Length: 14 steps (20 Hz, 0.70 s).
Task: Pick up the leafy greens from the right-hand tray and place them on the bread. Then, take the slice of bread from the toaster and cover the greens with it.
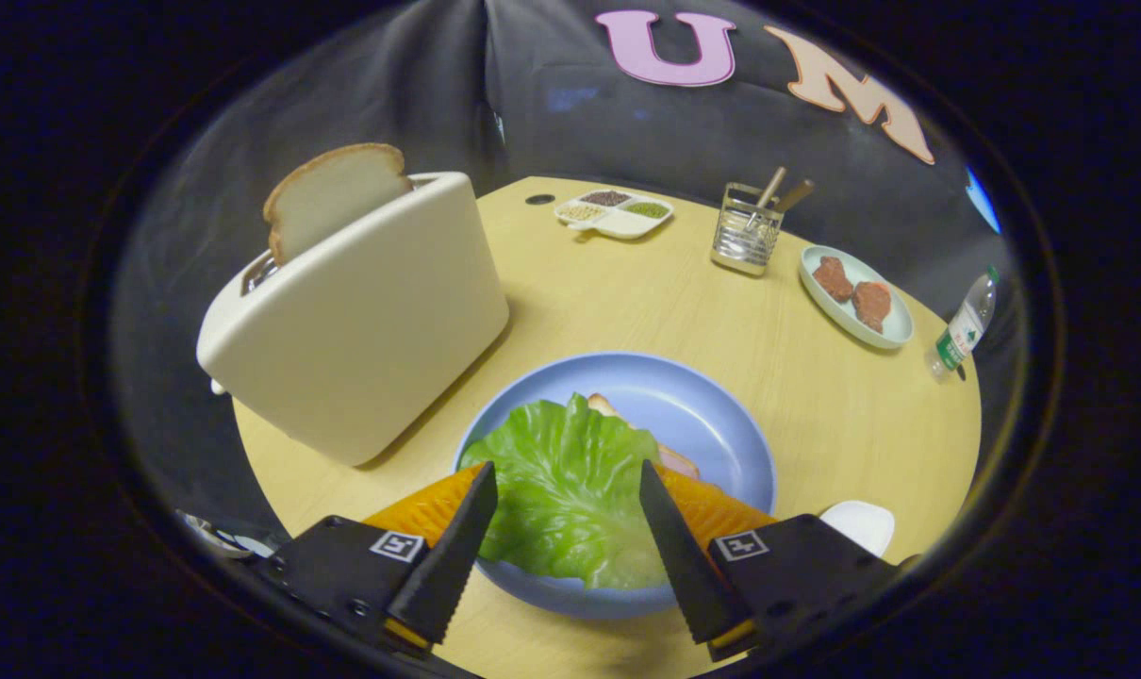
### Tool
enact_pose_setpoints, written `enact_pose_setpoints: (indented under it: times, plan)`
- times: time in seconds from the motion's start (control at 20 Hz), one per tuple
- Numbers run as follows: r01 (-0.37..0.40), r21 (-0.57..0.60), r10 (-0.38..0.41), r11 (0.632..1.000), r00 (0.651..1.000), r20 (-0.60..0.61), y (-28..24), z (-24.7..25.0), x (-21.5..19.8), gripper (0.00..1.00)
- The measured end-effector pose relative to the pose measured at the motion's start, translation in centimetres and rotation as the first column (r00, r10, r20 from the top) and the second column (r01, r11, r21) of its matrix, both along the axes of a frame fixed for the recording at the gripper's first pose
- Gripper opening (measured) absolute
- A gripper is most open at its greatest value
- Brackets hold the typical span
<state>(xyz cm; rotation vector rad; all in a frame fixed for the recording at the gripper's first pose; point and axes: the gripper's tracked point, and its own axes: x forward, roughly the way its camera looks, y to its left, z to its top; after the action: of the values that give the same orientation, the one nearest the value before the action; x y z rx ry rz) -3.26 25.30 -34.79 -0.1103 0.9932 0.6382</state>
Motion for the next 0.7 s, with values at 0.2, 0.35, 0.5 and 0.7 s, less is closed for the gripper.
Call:
enact_pose_setpoints:
  times: [0.2, 0.35, 0.5, 0.7]
  plan:
    - [0.021, 0.032, -0.023, 0.999, 0.998, 0.061, 0.3, 3.8, 1.1, 0.99]
    - [0.017, 0.068, -0.023, 0.998, 0.995, 0.099, 1.3, 7.2, 1.7, 0.99]
    - [0.016, 0.107, -0.028, 0.994, 0.993, 0.112, 2.8, 10.2, 2.2, 0.99]
    - [-0.007, 0.138, -0.013, 0.990, 0.989, 0.148, 5.3, 14.0, 3.4, 0.99]
